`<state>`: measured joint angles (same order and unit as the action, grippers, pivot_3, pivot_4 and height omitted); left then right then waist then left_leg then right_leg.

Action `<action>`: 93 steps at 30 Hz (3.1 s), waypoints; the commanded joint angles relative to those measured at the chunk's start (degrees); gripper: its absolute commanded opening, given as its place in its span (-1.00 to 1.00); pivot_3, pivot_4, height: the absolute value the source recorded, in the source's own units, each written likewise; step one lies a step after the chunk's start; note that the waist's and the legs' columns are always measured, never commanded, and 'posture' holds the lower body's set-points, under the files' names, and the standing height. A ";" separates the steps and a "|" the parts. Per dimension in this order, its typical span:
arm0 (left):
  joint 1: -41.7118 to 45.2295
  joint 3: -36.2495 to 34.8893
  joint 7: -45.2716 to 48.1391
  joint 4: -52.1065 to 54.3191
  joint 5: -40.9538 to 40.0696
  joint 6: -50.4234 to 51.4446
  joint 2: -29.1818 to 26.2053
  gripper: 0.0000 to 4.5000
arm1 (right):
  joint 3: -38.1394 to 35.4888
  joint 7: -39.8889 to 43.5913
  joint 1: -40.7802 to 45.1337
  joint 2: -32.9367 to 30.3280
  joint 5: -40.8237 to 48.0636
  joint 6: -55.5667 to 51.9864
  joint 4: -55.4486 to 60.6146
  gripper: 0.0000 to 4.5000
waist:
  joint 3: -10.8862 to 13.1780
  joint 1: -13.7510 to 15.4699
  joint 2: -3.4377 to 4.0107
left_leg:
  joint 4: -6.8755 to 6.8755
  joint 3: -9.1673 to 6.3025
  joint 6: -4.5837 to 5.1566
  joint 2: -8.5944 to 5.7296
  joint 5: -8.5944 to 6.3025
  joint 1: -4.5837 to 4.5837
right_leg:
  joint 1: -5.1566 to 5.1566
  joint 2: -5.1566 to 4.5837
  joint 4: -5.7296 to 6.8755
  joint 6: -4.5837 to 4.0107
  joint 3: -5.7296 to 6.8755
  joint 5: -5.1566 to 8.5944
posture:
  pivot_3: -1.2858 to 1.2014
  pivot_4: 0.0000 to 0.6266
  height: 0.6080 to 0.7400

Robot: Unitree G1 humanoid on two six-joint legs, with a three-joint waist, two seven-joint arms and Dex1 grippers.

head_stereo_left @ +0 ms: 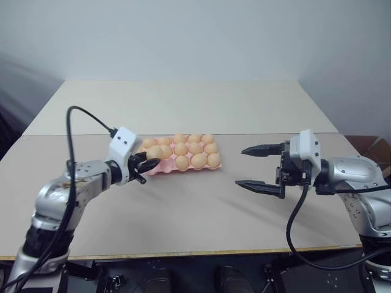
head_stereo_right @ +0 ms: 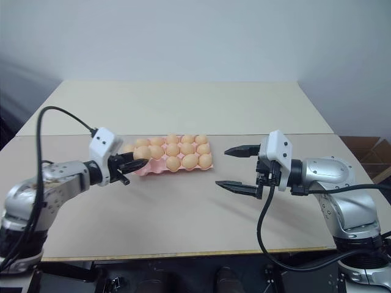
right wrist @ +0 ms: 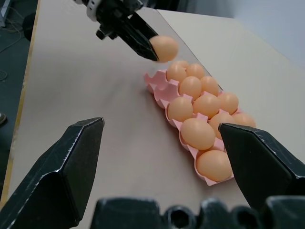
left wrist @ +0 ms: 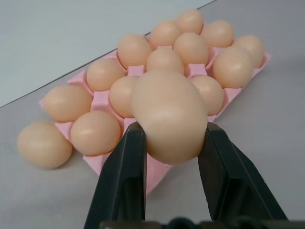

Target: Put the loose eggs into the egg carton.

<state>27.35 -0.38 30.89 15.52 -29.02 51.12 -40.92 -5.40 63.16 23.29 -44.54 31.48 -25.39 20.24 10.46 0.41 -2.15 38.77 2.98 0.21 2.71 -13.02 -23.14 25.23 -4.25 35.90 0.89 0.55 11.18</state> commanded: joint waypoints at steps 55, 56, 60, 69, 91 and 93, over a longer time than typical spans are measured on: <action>-38.00 -42.68 5.32 21.74 -14.78 -10.07 -3.56 0.98 | 0.68 2.02 3.01 1.16 0.95 3.69 -3.90 1.00 | 0.00 -0.29 0.00 | 0.00 0.05 -0.01 0.09 -0.01 0.04 | 0.03 -0.04 -0.02 -0.34 0.03 0.22 | 0.03 -0.52 1.00; -36.28 -41.15 3.54 20.88 -14.76 -8.58 -4.06 0.98 | 0.89 1.96 3.34 1.28 0.78 3.76 -4.22 1.00 | 0.00 -0.18 0.00 | 0.01 0.05 -0.01 0.09 -0.01 0.05 | 0.02 -0.04 -0.02 -0.33 0.03 0.22 | 0.03 -0.52 1.00; -27.05 -33.39 -4.62 15.35 -11.66 -2.49 -5.41 0.98 | 1.55 2.04 4.52 1.49 0.61 3.97 -4.73 1.00 | 0.00 0.22 0.00 | 0.02 0.04 -0.01 0.09 -0.01 0.13 | -0.04 -0.02 0.04 -0.32 0.03 0.21 | 0.03 -0.52 1.00; -4.40 -18.72 -13.58 -5.95 -2.74 0.78 -2.14 0.98 | 1.89 1.33 4.24 2.27 0.19 4.21 -3.99 1.00 | -0.02 0.17 -0.03 | 0.01 0.01 -0.01 0.05 0.00 0.04 | -0.02 0.01 0.00 -0.02 0.04 -0.03 | 0.03 -0.52 1.00; 16.66 -7.92 -8.21 -44.71 11.63 -15.89 12.35 0.98 | 0.55 0.30 3.50 0.76 1.03 2.94 -2.15 1.00 | -0.05 0.27 -0.08 | 0.08 -0.01 0.00 0.00 0.00 -0.04 | -0.04 -0.03 0.00 -0.07 0.09 -0.17 | 0.03 -0.52 1.00; 16.58 -8.13 -8.05 -44.79 12.05 -16.04 12.69 0.98 | 0.40 0.16 3.60 0.59 1.18 2.75 -2.06 1.00 | -0.05 0.27 -0.09 | 0.10 -0.01 0.00 -0.01 0.00 -0.06 | -0.04 -0.05 -0.01 -0.05 0.08 -0.18 | 0.03 -0.52 1.00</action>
<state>43.15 -8.81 22.95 -29.33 -17.86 35.19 -28.49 -2.97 63.49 26.51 -43.14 31.71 -22.73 16.46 10.41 0.68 -2.23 38.87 2.97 0.22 2.69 -13.01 -23.21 25.19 -4.31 35.88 0.85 0.64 10.99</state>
